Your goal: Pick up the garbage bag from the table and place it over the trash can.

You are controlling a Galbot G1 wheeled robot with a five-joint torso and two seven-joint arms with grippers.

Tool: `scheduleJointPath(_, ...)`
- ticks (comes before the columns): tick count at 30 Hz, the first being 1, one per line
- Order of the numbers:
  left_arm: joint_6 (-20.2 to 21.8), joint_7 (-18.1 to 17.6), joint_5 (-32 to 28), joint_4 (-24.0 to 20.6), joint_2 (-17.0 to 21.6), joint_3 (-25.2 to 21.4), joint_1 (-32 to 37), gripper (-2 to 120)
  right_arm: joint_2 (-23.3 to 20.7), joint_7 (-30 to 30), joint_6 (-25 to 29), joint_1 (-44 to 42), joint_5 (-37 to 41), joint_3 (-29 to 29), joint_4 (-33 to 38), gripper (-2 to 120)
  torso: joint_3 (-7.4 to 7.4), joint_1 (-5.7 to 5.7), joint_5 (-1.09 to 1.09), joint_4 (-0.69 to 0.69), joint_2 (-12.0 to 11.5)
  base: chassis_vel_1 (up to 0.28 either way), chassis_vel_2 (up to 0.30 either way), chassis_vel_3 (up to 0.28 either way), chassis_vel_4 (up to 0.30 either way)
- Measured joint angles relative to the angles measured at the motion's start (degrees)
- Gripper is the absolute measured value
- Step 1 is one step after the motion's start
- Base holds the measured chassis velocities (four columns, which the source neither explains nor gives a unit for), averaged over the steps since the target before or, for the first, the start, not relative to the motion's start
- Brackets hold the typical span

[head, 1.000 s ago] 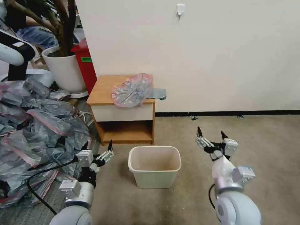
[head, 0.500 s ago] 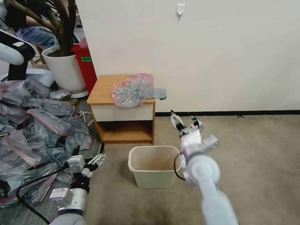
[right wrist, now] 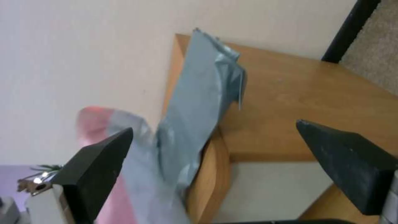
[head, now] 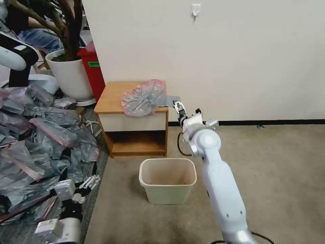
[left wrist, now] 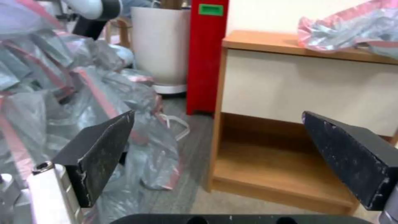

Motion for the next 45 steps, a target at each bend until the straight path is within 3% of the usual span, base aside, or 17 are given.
scheduleJointPath(10, -0.8, 0.0, 0.9, -0.3, -1.8, -1.6, 1.0, 100, 0.0, -2.9, 0.5, 5.7, 0.0, -0.1, -9.3, 100, 0.0, 0.0, 0.0, 0.0, 0.0, 0.0, 0.0, 0.0, 0.0)
scheduleJointPath(23, -0.9, -0.1, 1.0, -0.4, -2.1, -3.4, 1.3, 100, 0.1, -4.0, -0.2, 10.2, 0.0, -0.2, -14.7, 99, -0.01, 0.0, 0.0, 0.0, 0.0, 0.0, 0.0, 0.0, 0.0)
scheduleJointPath(29, -1.1, -0.2, 1.8, -0.4, -2.6, -3.6, 1.4, 100, 0.1, -4.3, -0.7, 10.5, 0.0, -0.3, -16.3, 92, -0.01, 0.0, 0.0, 0.0, 0.0, 0.0, 0.0, 0.0, 0.0)
scheduleJointPath(37, -1.2, -0.2, 2.2, -0.2, -2.8, -3.6, 1.5, 100, 0.0, -4.9, -0.9, 10.6, -0.3, -0.3, -17.2, 69, -0.01, 0.0, 0.0, 0.0, 0.0, 0.0, 0.0, 0.0, 0.0)
scheduleJointPath(45, -1.4, -1.6, 2.9, 0.0, -3.0, -3.5, 1.6, 100, 0.0, -5.6, -1.0, 10.9, -0.6, -0.2, -17.6, 34, -0.01, 0.0, 0.0, 0.0, 0.0, 0.0, 0.0, 0.0, 0.0)
